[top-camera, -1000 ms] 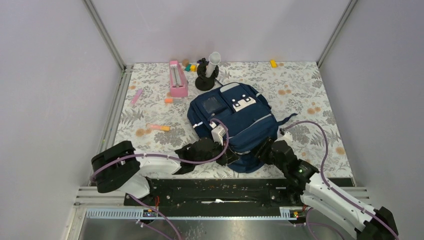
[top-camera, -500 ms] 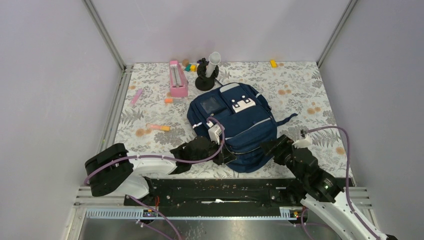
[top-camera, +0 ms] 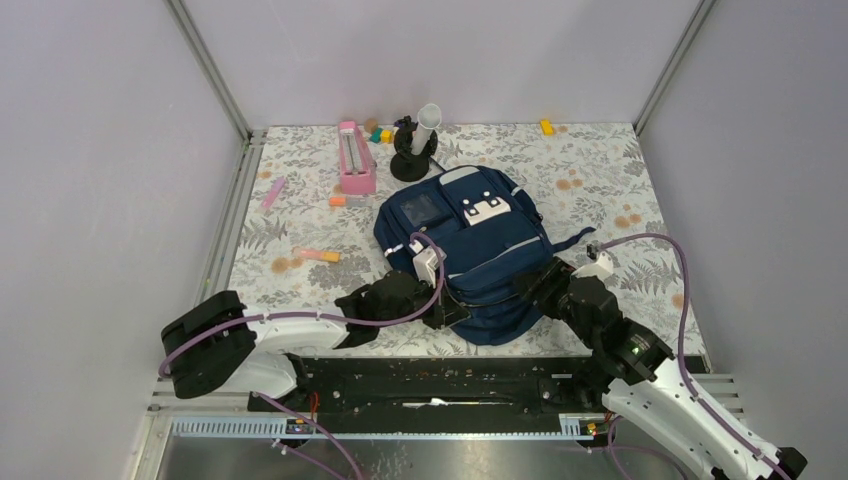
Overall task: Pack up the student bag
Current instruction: Zip the student bag at the center of the board.
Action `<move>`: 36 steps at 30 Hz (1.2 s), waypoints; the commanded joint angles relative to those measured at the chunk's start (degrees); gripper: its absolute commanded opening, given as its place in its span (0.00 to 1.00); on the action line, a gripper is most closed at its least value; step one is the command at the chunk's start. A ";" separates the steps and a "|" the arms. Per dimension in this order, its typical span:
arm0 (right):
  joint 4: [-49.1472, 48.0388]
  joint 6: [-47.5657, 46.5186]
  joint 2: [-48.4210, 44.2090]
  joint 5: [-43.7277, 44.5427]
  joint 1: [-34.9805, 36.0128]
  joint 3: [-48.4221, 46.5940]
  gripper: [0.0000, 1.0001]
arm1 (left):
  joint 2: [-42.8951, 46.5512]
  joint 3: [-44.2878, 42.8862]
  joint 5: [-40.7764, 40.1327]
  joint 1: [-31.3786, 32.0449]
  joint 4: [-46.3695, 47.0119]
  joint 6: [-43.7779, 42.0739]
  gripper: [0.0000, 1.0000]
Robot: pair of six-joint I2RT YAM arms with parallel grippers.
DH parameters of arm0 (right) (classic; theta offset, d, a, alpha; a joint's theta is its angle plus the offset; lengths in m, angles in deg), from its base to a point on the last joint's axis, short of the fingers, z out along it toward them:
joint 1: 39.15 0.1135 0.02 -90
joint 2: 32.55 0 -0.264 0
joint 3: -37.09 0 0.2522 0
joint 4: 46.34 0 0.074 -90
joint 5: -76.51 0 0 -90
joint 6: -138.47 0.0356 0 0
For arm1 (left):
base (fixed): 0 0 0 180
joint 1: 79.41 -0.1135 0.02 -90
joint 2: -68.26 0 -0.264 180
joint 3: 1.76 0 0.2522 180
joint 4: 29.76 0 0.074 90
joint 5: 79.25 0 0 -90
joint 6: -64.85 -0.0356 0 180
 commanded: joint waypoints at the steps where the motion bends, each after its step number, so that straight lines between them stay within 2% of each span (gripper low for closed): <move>1: -5.39 1.33 0.93 2.42 0.35 2.30 0.71 | 2.84 0.23 1.22 -0.26 3.42 -0.85 0.00; 5: -8.82 0.41 1.85 2.51 0.27 4.30 0.72 | 3.10 0.23 1.21 -0.34 2.71 -1.30 0.00; 9: -4.15 -5.68 3.06 6.01 -0.92 0.52 0.80 | 4.61 0.81 0.69 -1.22 0.78 -2.02 0.00; 12: -0.74 -10.19 3.39 3.16 -5.53 -2.51 0.83 | 6.79 2.30 0.38 -2.15 -0.49 -2.44 0.00; 15: 0.57 -12.93 3.94 -2.93 -13.03 -3.14 0.84 | 8.05 3.06 0.24 -3.13 -2.40 -3.06 0.00; 20: 0.50 -14.88 6.58 -11.86 -24.04 -1.61 0.79 | 9.13 4.04 0.44 -4.52 -3.12 -3.43 0.00; 27: -1.59 -12.92 6.80 -13.43 -27.65 4.70 0.71 | 9.78 4.12 0.91 -5.44 -4.36 -4.14 0.00; 36: -10.98 -11.59 11.80 -17.96 -28.40 10.45 0.67 | 9.09 3.57 1.55 -5.53 -5.07 -4.76 0.00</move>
